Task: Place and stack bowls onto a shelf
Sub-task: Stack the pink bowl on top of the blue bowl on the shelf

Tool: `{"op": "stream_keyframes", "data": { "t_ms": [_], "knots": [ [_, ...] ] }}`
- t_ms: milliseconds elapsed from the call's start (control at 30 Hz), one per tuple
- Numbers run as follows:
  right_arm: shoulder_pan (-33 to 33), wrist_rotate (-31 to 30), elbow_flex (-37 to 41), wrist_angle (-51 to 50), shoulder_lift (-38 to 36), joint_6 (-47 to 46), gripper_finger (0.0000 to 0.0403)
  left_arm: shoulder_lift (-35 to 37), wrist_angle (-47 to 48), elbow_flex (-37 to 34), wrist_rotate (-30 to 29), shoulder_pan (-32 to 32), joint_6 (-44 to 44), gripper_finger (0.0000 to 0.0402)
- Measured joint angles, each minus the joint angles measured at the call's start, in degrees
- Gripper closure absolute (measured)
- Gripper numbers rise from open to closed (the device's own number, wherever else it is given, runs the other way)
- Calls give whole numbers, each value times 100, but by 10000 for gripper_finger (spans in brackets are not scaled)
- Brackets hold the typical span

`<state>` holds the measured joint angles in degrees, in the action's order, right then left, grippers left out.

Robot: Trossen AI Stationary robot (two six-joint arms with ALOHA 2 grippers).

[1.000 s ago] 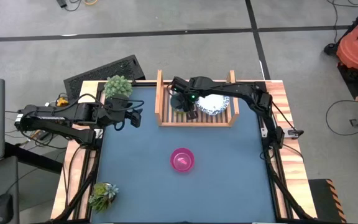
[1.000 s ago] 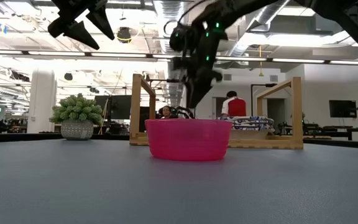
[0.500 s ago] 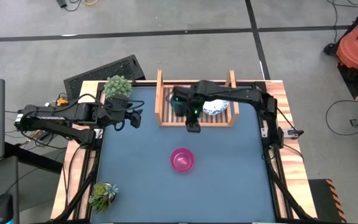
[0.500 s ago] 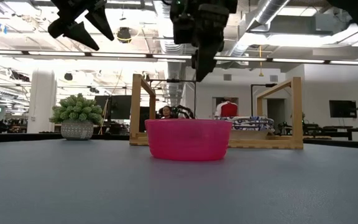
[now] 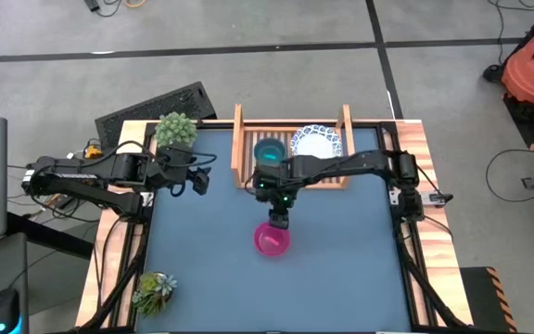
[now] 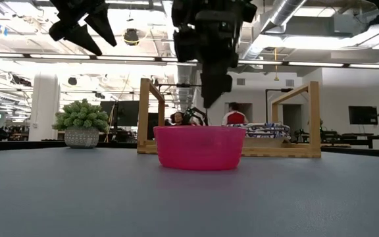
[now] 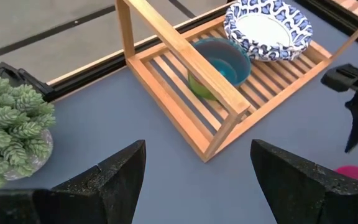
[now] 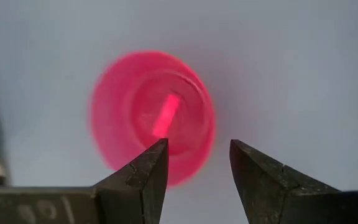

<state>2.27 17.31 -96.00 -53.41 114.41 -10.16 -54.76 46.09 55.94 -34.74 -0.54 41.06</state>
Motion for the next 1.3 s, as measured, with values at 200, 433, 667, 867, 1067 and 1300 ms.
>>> {"op": "stream_keyframes", "data": {
  "t_ms": [200,433,667,867,1067,1300],
  "knots": [
    [-287,-962,264,396,6,-67,207,1,2,0,-2,-1,-342,127],
    [-561,-1175,566,717,17,-526,207,0,2,0,-4,0,-649,127],
    [-589,-1764,924,1121,17,-803,207,0,0,0,-13,0,-835,127],
    [-615,-1746,1291,1425,17,-951,210,0,0,0,-14,0,-837,127],
    [-599,-1699,1376,1458,17,-980,271,2,-2,0,-41,0,-835,127],
    [-510,-1435,1356,1475,15,-999,381,2,-4,0,-126,-2,-821,127]
  ]
}}
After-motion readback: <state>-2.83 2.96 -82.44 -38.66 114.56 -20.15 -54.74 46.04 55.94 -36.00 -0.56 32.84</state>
